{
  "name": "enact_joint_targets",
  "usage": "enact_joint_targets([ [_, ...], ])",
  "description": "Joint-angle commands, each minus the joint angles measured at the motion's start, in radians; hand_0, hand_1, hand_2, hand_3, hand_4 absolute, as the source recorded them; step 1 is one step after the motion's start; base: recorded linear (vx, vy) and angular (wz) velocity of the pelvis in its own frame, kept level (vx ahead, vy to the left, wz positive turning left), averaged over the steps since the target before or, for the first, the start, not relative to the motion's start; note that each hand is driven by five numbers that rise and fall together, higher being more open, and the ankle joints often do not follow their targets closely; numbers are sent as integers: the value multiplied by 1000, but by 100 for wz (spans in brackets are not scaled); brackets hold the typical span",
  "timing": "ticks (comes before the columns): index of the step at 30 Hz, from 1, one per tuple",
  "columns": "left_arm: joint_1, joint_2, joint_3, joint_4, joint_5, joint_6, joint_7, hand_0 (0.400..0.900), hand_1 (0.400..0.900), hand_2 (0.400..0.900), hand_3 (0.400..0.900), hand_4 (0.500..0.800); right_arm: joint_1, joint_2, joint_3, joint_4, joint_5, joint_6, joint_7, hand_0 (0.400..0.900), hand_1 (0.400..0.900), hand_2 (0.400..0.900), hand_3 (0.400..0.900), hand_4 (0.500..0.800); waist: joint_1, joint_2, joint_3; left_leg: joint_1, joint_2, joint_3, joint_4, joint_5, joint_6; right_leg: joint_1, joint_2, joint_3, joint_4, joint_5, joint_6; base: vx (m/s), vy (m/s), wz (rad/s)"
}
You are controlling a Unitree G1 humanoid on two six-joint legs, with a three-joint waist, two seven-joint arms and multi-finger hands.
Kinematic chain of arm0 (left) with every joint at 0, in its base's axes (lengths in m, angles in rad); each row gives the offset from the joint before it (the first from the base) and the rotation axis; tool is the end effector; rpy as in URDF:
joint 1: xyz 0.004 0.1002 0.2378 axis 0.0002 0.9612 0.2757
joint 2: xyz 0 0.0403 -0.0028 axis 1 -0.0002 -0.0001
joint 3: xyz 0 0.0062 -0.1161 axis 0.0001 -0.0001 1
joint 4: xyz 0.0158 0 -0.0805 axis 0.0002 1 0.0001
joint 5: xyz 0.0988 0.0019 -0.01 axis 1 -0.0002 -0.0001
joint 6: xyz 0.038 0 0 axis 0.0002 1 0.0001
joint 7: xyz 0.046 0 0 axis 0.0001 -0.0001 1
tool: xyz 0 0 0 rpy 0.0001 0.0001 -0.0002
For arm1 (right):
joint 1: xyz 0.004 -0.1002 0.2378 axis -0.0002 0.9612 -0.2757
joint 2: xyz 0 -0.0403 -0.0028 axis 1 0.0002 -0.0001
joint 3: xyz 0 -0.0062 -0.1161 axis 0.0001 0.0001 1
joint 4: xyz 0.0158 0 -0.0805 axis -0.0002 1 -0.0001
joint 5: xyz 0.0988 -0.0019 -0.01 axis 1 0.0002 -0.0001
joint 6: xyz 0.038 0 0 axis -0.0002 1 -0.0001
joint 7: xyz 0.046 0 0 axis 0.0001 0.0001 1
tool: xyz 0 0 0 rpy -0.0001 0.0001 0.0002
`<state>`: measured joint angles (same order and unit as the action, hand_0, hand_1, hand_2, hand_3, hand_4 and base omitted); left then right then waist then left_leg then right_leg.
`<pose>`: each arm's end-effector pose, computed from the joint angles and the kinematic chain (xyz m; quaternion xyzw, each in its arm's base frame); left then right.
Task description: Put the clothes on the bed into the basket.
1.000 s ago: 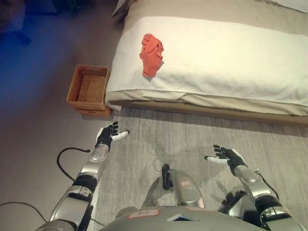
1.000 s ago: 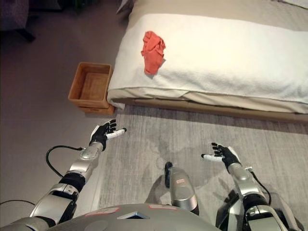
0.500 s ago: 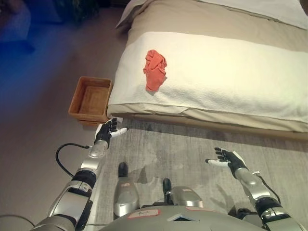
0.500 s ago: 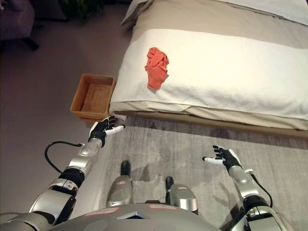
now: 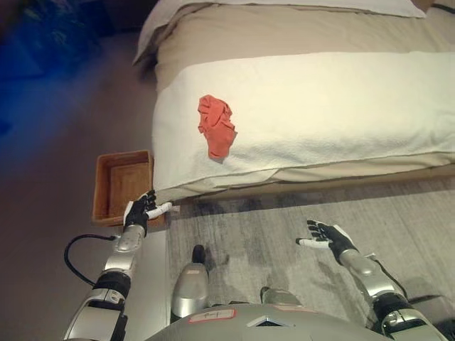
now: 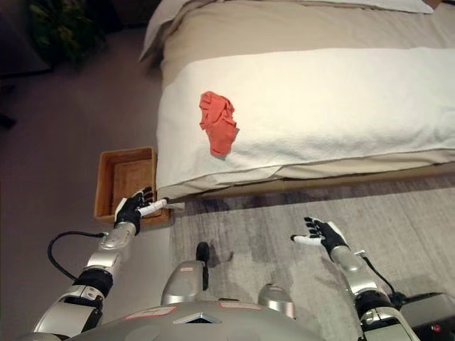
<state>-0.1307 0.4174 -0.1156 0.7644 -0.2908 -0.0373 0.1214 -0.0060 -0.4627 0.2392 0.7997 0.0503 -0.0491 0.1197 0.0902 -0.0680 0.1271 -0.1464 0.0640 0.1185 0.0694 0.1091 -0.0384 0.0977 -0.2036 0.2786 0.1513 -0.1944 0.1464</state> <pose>0.1885 0.2609 -0.0485 0.1004 0.2844 0.1230 0.9455 0.1403 -0.2671 -0.0731 -0.2099 0.3904 0.0677 0.8938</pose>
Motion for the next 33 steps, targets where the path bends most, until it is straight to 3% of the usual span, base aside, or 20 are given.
enact_joint_targets([
  [1,-18,45,22,-120,7,-87,14,900,900,900,900,800,-80,-44,-6,-72,-29,-46,-4,900,900,900,900,800,15,-2,-80,-117,56,-35,21,63,-41,86,-25,-53,19,302,79,297,255,-14],
  [2,-21,43,17,-119,8,-85,12,900,900,900,900,800,-83,-47,-3,-73,-34,-44,1,900,900,900,900,800,17,-6,-82,-110,42,-30,22,51,-32,67,-36,-61,53,368,90,148,131,-2],
  [3,-22,43,17,-119,7,-85,12,900,900,900,900,800,-83,-47,-3,-73,-34,-44,1,900,900,900,900,800,17,-6,-84,-111,42,-29,22,50,-31,66,-37,-61,52,369,90,206,276,3],
  [4,-23,43,5,-136,15,-83,5,900,900,900,900,800,-80,-51,-6,-72,-44,-39,6,900,900,900,900,800,14,5,-80,-69,13,-22,14,14,-2,17,-54,-89,164,478,64,198,331,8],
  [6,-25,46,-1,-157,32,-79,3,900,900,900,900,800,-71,-56,-11,-68,-45,-37,8,900,900,900,900,800,-1,30,-55,-9,-7,-21,2,-17,33,-58,-43,-127,325,544,27,211,437,19],
  [8,-39,50,-8,-154,39,-73,0,900,900,900,900,800,-61,-58,-18,-60,-36,-37,7,900,900,900,900,800,-26,52,-22,44,-16,-39,-12,-31,58,-132,-5,-144,465,536,15,182,332,32],
  [9,-47,50,-8,-143,50,-70,2,900,900,900,900,800,-51,-55,-26,-51,-32,-34,7,900,900,900,900,800,-31,57,-13,71,-19,-36,-17,-47,66,-171,-23,-183,491,522,14,143,184,22],
  [10,-48,50,-9,-142,50,-70,2,900,900,900,900,800,-51,-55,-27,-51,-32,-34,7,900,900,900,900,800,-34,52,-9,74,-25,-38,-17,-49,66,-169,-28,-186,499,513,14,289,171,36],
  [12,-65,55,-16,-133,70,-66,2,900,900,900,900,800,-30,-58,-35,-15,-27,-29,11,900,900,900,900,800,-70,54,1,142,-44,-59,-38,-81,63,-262,-36,-246,425,406,-1,380,107,43],
  [14,-78,55,-24,-121,91,-65,6,900,900,900,900,800,-24,-55,-39,12,-22,-30,9,900,900,900,900,800,-86,52,7,165,-52,-72,-44,-92,59,-280,-35,-261,370,375,1,286,4,30],
  [16,-117,75,-42,-80,196,-58,40,900,900,900,900,800,-7,-49,-54,85,-18,-31,1,900,900,900,900,800,-137,25,16,231,-84,-104,-77,-128,40,-336,-14,-225,133,380,28,369,-56,38],
  [17,-118,74,-43,-78,198,-58,42,900,900,900,900,800,-8,-49,-54,87,-18,-33,1,900,900,900,900,800,-137,29,23,245,-79,-105,-82,-133,40,-320,-10,-229,126,377,29,365,-51,32],
  [18,-144,83,-48,-44,268,-49,82,900,900,900,900,800,17,-39,-70,119,-14,-37,-3,900,900,900,900,800,-163,10,23,282,-90,-127,-98,-157,32,-341,5,-188,21,399,51,343,-41,27],
  [20,-161,82,-55,-23,304,-47,101,900,900,900,900,800,38,-36,-85,136,-8,-41,-5,900,900,900,900,800,-174,8,29,311,-86,-140,-105,-178,29,-338,18,-172,-40,404,60,343,-50,29],
  [21,-185,79,-64,11,348,-39,123,900,900,900,900,800,71,-22,-102,193,-3,-41,-6,900,900,900,900,800,-193,-9,22,355,-90,-162,-121,-205,25,-364,34,-154,-101,434,80,354,-72,30],
  [23,-198,76,-69,27,358,-34,131,900,900,900,900,800,84,-14,-107,218,-4,-41,-8,900,900,900,900,800,-201,-21,23,376,-92,-174,-130,-210,20,-371,37,-168,-119,458,82,299,-98,33],
  [24,-209,71,-76,37,376,-27,142,900,900,900,900,800,99,-8,-116,270,-7,-37,-13,900,900,900,900,800,-212,-34,10,413,-90,-181,-142,-232,15,-372,40,-221,-128,477,82,282,-118,41],
  [26,-231,66,-90,50,419,-14,162,900,900,900,900,800,126,-2,-130,309,-1,-41,-17,900,900,900,900,800,-241,-36,-10,437,-72,-188,-138,-260,5,-359,57,-214,-150,479,74,325,-109,38],
  [30,-265,47,-106,95,390,-16,183,900,900,900,900,800,118,-5,-130,355,13,-43,-29,900,900,900,900,800,-269,-18,-19,437,-24,-197,-121,-254,-24,-371,92,-213,-115,469,59,198,-98,21],
  [33,-290,41,-120,145,367,-24,184,900,900,900,900,800,118,-19,-120,350,27,-47,-27,900,900,900,900,800,-312,13,-38,417,23,-187,-59,-214,-60,-382,137,-217,-80,415,18,218,-106,15],
])
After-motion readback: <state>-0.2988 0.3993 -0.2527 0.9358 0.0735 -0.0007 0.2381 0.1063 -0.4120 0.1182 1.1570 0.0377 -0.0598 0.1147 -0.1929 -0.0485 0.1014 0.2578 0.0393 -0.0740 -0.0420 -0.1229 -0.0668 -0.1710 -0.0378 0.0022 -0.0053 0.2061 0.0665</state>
